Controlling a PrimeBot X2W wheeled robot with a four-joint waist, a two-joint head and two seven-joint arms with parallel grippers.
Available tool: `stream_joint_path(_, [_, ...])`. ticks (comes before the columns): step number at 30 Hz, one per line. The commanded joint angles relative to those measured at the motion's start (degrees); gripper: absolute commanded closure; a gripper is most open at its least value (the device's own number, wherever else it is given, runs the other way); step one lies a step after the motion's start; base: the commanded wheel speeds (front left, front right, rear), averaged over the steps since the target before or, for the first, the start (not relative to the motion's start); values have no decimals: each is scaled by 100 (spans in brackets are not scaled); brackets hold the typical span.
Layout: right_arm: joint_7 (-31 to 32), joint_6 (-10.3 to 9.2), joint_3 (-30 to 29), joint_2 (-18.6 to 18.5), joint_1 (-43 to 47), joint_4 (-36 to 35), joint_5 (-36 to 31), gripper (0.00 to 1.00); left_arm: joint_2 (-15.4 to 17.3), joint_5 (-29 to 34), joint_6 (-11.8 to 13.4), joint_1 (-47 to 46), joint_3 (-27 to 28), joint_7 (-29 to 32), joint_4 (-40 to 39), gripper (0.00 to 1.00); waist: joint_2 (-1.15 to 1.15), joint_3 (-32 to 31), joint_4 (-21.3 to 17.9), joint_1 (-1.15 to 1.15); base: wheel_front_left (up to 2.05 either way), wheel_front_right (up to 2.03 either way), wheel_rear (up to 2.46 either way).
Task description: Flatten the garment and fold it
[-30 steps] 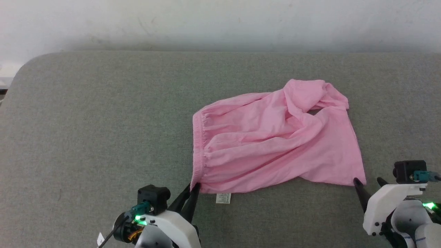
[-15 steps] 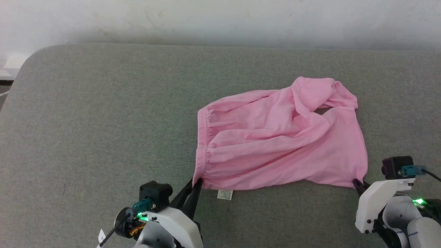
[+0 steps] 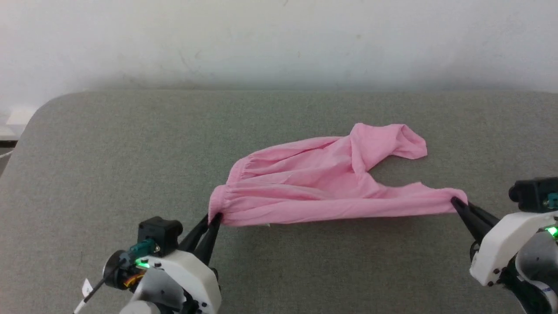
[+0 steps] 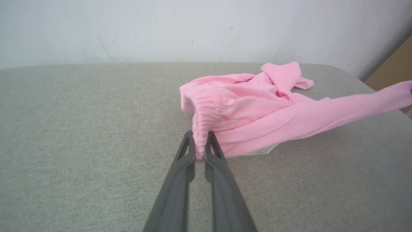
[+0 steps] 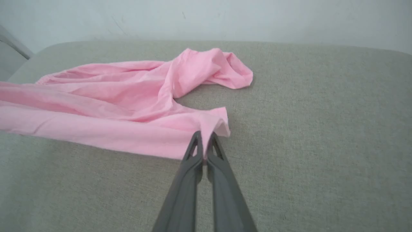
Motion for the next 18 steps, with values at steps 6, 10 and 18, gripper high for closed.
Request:
stream_joint_path(6, [87,-4,-144,-210,-444,-893,639,100,321,-338,53,-226,345,634,-1059,100,0,-392,-248,0,0,0,0])
stream_joint_path(10, [145,-4,-170,-233,-890,-1302,768,100,498,-526,103,-549,570,1075,-1718,100,0,-452,-285,0,0,0,0])
stream_joint_path(18, [285,-4,-156,-267,-1876,-1732,819,100,622,-921,265,-1535,973,1709,-2599,100,0,-439,-318,0,0,0,0])
